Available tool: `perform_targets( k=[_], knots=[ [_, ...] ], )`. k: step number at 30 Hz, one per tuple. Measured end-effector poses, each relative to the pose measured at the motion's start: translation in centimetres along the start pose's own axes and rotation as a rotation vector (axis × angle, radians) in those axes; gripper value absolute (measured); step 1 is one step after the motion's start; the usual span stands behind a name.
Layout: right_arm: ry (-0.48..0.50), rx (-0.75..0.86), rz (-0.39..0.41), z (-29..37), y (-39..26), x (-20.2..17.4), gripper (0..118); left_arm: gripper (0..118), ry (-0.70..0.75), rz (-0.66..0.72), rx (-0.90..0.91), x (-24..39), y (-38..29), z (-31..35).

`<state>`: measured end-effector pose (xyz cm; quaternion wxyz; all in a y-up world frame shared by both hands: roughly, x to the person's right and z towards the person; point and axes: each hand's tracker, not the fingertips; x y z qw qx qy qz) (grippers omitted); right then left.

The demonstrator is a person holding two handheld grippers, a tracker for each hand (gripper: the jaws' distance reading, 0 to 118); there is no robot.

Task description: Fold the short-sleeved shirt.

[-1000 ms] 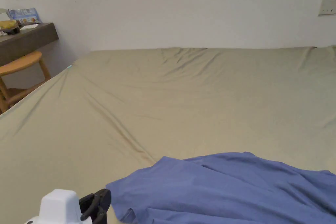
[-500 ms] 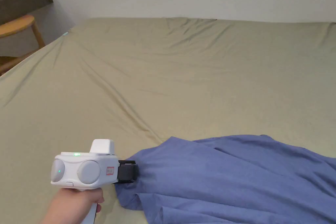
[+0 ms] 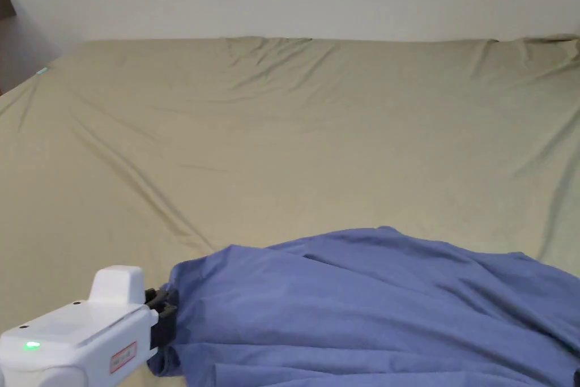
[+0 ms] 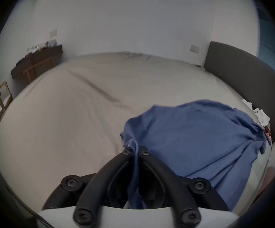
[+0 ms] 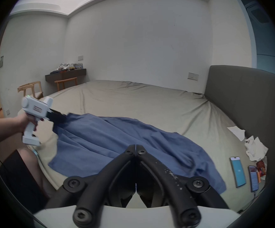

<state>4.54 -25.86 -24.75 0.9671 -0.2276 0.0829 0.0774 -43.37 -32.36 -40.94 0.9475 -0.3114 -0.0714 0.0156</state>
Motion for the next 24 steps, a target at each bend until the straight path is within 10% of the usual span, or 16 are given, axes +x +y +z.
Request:
perform_targets(
  k=[6, 10, 12, 19, 22, 23, 24],
  knots=[
    [-0.13, -0.132, -0.073, -2.1, -3.3, 10.4, 7, 3, -0.049, 0.059, 0.094, 2.0, 1.6, 4.5],
    [-0.211, -0.31, -0.08, -7.7, -5.5, 16.1, 90, 3, -0.052, 0.038, 0.093, 3.2, 2.1, 4.4],
    [-0.193, -0.315, -0.146, -10.0, -5.9, 17.7, 98, 3, -0.056, 0.036, 0.08, 3.6, 2.2, 4.1],
    [-0.127, -0.478, -0.278, -14.4, -9.4, 19.5, 96, 3, -0.045, 0.033, 0.061, 4.0, 2.4, 3.5],
    [-0.035, -0.314, -0.289, -12.1, -8.6, 18.4, 49, 3, -0.06, 0.069, 0.058, 3.9, 2.5, 3.9],
    [-0.11, -0.304, -0.286, -11.1, -8.4, 17.5, 3, 3, -0.063, 0.099, 0.066, 4.0, 2.7, 4.1],
    [-0.121, -0.311, -0.274, -10.6, -8.2, 17.2, 3, 3, -0.077, 0.115, 0.081, 4.1, 3.0, 4.4]
  ],
)
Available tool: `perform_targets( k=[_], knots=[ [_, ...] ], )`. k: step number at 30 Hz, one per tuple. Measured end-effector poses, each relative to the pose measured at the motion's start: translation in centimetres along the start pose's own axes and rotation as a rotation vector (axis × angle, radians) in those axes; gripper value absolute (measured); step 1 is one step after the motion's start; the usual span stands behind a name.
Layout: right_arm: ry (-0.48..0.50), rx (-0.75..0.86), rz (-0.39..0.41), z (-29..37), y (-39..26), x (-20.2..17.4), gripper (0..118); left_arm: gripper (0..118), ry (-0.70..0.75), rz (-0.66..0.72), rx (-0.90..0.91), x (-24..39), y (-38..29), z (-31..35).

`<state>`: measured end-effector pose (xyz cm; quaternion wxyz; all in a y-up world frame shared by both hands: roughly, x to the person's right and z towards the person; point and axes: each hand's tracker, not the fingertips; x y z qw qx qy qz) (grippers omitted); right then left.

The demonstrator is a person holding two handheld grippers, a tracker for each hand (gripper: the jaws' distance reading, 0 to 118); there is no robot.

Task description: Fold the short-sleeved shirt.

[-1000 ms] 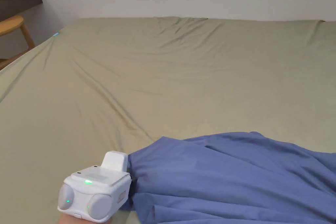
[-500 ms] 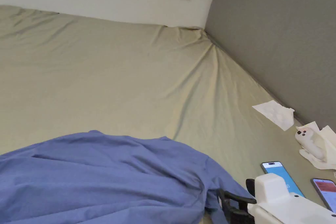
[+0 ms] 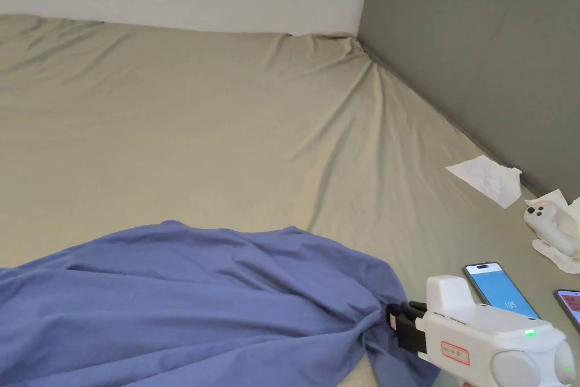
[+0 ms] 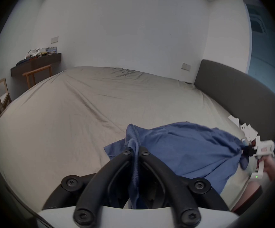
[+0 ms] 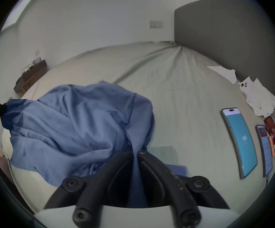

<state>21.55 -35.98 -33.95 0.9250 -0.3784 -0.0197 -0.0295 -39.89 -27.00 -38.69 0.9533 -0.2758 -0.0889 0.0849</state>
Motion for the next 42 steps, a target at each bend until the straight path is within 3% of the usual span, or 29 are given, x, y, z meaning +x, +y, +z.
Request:
perform_targets(
  k=[5, 9, 13, 21, 25, 28, 29, 30, 31, 33, 38, 42],
  knots=[
    [0.004, 0.191, -0.003, 5.2, 3.9, -1.1, 3, 3, -0.018, 0.0, 0.092, 0.1, 4.0, 2.8],
    [0.034, 0.322, 0.046, 9.9, 9.9, -2.5, 3, 3, -0.02, 0.016, 0.158, -1.0, 9.4, 5.1],
    [-0.021, 0.417, 0.152, 13.0, 17.2, -4.4, 3, 3, 0.025, -0.018, 0.253, -2.3, 16.0, 6.7],
    [-0.132, 0.647, 0.095, 15.1, 32.4, -7.3, 3, 3, 0.167, 0.033, 0.386, -5.6, 27.8, 5.9],
    [-0.134, 0.734, 0.04, 15.6, 39.2, -8.7, 3, 3, 0.227, 0.035, 0.47, -5.7, 32.8, 4.9],
    [-0.123, 0.776, 0.077, 15.5, 44.0, -8.7, 3, 3, 0.24, 0.059, 0.5, -6.1, 36.3, 4.2],
    [-0.206, 0.782, 0.054, 15.8, 45.9, -8.9, 3, 3, 0.246, 0.057, 0.521, -6.3, 37.6, 3.8],
    [-0.186, 0.801, 0.004, 16.3, 47.0, -8.6, 3, 3, 0.258, 0.054, 0.517, -6.3, 38.5, 3.5],
    [-0.138, 0.845, -0.05, 16.4, 47.7, -8.1, 3, 3, 0.255, 0.051, 0.518, -6.4, 39.2, 3.3],
    [-0.138, 0.9, -0.116, 17.3, 48.7, -8.2, 3, 3, 0.243, 0.087, 0.558, -6.4, 40.2, 3.0],
    [-0.139, 0.891, 0.032, 15.1, 45.9, -8.6, 3, 3, 0.227, 0.051, 0.524, -5.8, 37.2, 0.1],
    [-0.093, 0.797, 0.026, 10.9, 38.2, -8.1, 3, 3, 0.195, 0.101, 0.356, -6.5, 29.6, -3.5]
  ],
)
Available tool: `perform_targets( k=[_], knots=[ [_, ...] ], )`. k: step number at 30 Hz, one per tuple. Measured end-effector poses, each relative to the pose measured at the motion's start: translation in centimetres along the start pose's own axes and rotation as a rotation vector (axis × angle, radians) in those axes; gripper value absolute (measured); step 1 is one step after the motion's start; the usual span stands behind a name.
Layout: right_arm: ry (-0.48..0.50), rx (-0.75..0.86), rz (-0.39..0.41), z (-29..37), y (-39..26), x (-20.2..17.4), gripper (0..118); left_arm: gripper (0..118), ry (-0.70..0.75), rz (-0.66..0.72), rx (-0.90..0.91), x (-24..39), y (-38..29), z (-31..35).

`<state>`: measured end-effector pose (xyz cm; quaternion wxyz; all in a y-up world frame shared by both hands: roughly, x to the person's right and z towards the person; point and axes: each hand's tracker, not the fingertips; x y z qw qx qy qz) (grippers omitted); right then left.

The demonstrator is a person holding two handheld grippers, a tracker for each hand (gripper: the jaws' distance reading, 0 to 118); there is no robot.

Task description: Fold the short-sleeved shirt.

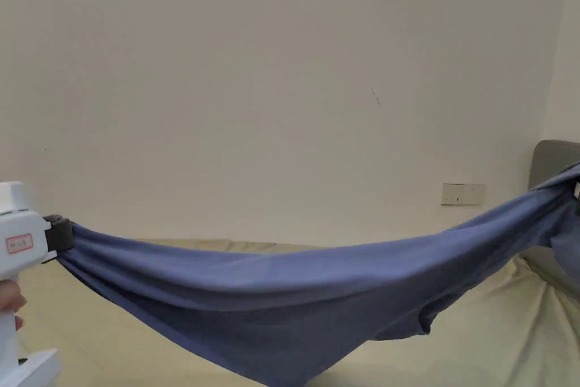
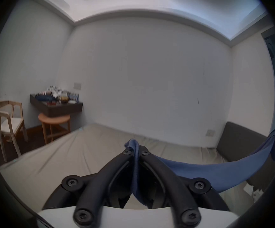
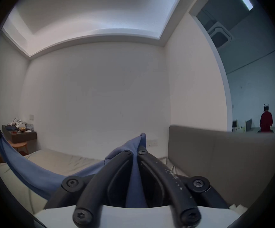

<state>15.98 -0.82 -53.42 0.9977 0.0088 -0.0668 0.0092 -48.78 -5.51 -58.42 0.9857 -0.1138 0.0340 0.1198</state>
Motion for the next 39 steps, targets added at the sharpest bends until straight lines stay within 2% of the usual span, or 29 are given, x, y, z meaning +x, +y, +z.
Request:
perform_targets(
  k=[5, 9, 12, 14, 18, 20, 26, 28, 32, 34, 35, 36, 37, 38, 39],
  knots=[
    [0.067, -0.146, 0.168, 6.2, -13.1, 0.5, 3, 3, -0.004, 0.021, -0.194, -2.7, -12.3, 2.2],
    [0.102, -0.248, 0.169, 11.6, -20.6, 2.0, 3, 3, 0.018, 0.041, -0.335, -4.8, -20.2, 4.4],
    [0.114, -0.299, 0.119, 15.5, -23.5, 2.9, 3, 3, 0.004, 0.039, -0.354, -6.1, -23.9, 6.1],
    [0.115, -0.296, 0.133, 18.5, -24.6, 3.3, 3, 3, -0.005, 0.025, -0.354, -6.4, -25.2, 7.7],
    [0.127, -0.316, 0.09, 23.6, -25.2, 4.4, 3, 3, -0.046, 0.018, -0.321, -6.9, -26.1, 12.1],
    [0.128, -0.299, 0.085, 25.8, -25.2, 4.8, 3, 3, -0.06, -0.066, -0.297, -6.5, -26.5, 14.3],
    [0.099, -0.308, 0.053, 31.2, -24.5, 6.9, 3, 3, -0.072, -0.037, -0.29, -7.1, -26.0, 19.2],
    [0.132, -0.368, 0.034, 32.1, -24.9, 7.8, 3, 3, -0.074, -0.023, -0.298, -7.7, -25.8, 20.3],
    [0.131, -0.461, 0.151, 33.2, -27.9, 7.6, 3, 3, -0.053, 0.002, -0.395, -8.5, -27.3, 19.9],
    [0.141, -0.52, 0.155, 32.9, -30.0, 7.5, 4, 5, -0.036, -0.036, -0.419, -8.5, -28.8, 19.4],
    [0.137, -0.545, 0.159, 32.7, -31.0, 7.5, 7, 12, -0.01, -0.054, -0.45, -8.5, -29.6, 19.0],
    [0.101, -0.561, 0.171, 32.6, -31.8, 7.4, 23, 36, 0.017, -0.047, -0.47, -8.6, -30.5, 19.0],
    [0.059, -0.563, 0.183, 32.5, -32.4, 7.5, 51, 68, 0.023, -0.046, -0.478, -8.7, -31.0, 18.9],
    [0.037, -0.575, 0.173, 32.4, -32.8, 7.6, 84, 97, 0.031, -0.048, -0.488, -8.7, -31.5, 19.0],
    [0.031, -0.589, 0.146, 32.4, -32.9, 7.7, 118, 115, 0.046, -0.037, -0.493, -8.5, -31.5, 19.6]
  ],
)
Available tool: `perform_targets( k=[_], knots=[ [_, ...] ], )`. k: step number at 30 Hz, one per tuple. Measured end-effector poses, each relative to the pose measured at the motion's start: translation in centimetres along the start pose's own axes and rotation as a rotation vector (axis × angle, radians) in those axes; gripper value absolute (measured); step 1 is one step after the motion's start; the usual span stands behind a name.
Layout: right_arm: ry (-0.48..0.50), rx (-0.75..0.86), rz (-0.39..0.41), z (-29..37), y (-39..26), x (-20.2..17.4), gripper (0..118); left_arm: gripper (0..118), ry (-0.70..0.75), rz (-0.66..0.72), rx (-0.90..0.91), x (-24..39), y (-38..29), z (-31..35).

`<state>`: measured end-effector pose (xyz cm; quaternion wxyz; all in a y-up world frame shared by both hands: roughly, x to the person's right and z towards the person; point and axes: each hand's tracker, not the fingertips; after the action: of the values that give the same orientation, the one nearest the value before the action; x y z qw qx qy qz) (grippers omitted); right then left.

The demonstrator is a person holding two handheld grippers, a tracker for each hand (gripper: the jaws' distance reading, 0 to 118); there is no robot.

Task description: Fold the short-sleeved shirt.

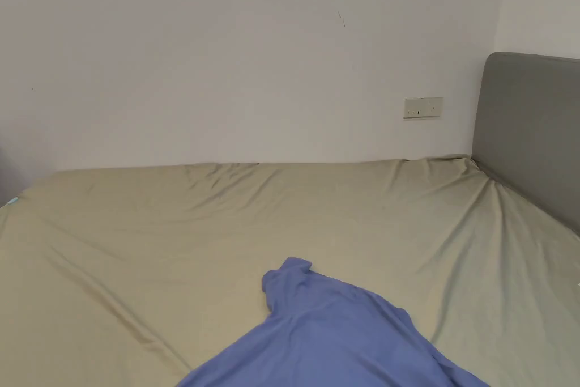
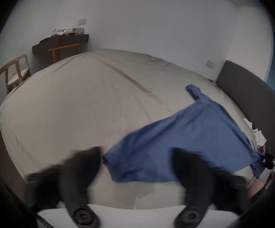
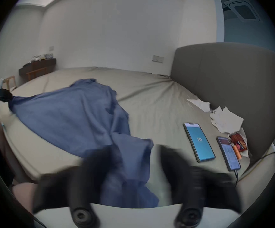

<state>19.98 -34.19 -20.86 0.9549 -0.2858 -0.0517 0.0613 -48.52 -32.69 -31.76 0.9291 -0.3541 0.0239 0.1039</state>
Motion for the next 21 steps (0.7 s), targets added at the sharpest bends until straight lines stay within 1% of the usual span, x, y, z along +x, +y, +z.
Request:
perform_targets(
  k=[1, 2, 3, 5, 6, 7, 8, 9, 10, 11, 12, 13, 14, 15, 16, 17, 18, 20, 21],
  knots=[
    [0.002, 0.012, -0.033, 0.3, 0.1, 0.0, 118, 113, -0.01, 0.005, 0.015, 0.1, -0.4, 0.9],
    [0.008, 0.073, -0.074, 1.0, 0.2, 0.1, 118, 112, -0.063, -0.015, 0.098, 0.4, -0.6, 2.2],
    [0.023, 0.104, -0.085, 1.7, 0.7, -0.1, 118, 111, -0.062, -0.061, 0.136, 0.9, -0.7, 3.6],
    [0.026, 0.133, -0.063, 3.5, 2.0, -1.3, 118, 108, -0.025, -0.105, 0.193, 1.9, -1.0, 6.6],
    [0.028, 0.179, -0.033, 5.3, 2.6, -2.5, 118, 108, -0.046, -0.124, 0.238, 2.5, -1.4, 8.6],
    [0.05, 0.215, -0.011, 6.5, 3.1, -3.5, 118, 103, -0.059, -0.141, 0.28, 2.9, -1.7, 10.3],
    [0.082, 0.247, 0.013, 7.9, 3.7, -4.7, 115, 86, -0.047, -0.148, 0.318, 3.5, -2.3, 12.0],
    [0.113, 0.275, 0.031, 9.2, 4.3, -6.1, 98, 46, -0.014, -0.139, 0.335, 4.0, -3.0, 13.6],
    [0.136, 0.298, 0.033, 10.5, 4.6, -7.6, 76, 13, 0.004, -0.107, 0.344, 4.3, -3.6, 14.7],
    [0.144, 0.311, 0.032, 11.2, 4.8, -8.9, 45, 0, -0.025, -0.07, 0.354, 4.6, -4.2, 16.0],
    [0.144, 0.328, 0.012, 12.2, 5.0, -10.2, 3, 0, -0.09, -0.044, 0.35, 4.7, -4.8, 16.9],
    [0.228, 0.323, -0.012, 12.7, 5.2, -11.3, 2, 0, -0.109, -0.042, 0.339, 5.0, -5.1, 17.4],
    [0.319, 0.308, -0.025, 12.8, 5.3, -12.4, 2, 0, -0.09, -0.06, 0.33, 5.4, -5.4, 17.8],
    [0.362, 0.313, -0.022, 13.0, 5.4, -13.6, 2, 0, -0.079, -0.105, 0.311, 5.7, -5.5, 17.6],
    [0.384, 0.322, 0.003, 13.0, 5.5, -14.7, 1, 0, -0.067, -0.143, 0.295, 5.8, -5.5, 17.3],
    [0.42, 0.307, 0.045, 12.9, 5.7, -15.9, 1, 0, -0.05, -0.167, 0.305, 5.6, -5.5, 16.3],
    [0.463, 0.283, 0.087, 12.5, 5.8, -17.1, 1, 0, -0.026, -0.16, 0.292, 5.1, -5.2, 15.0],
    [0.491, 0.276, 0.13, 11.8, 5.9, -19.0, 1, 0, -0.002, -0.114, 0.201, 3.4, -4.0, 11.7],
    [0.516, 0.263, 0.147, 11.5, 6.0, -19.9, 1, 9, 0.006, -0.068, 0.171, 2.1, -3.4, 9.4]
  ],
)
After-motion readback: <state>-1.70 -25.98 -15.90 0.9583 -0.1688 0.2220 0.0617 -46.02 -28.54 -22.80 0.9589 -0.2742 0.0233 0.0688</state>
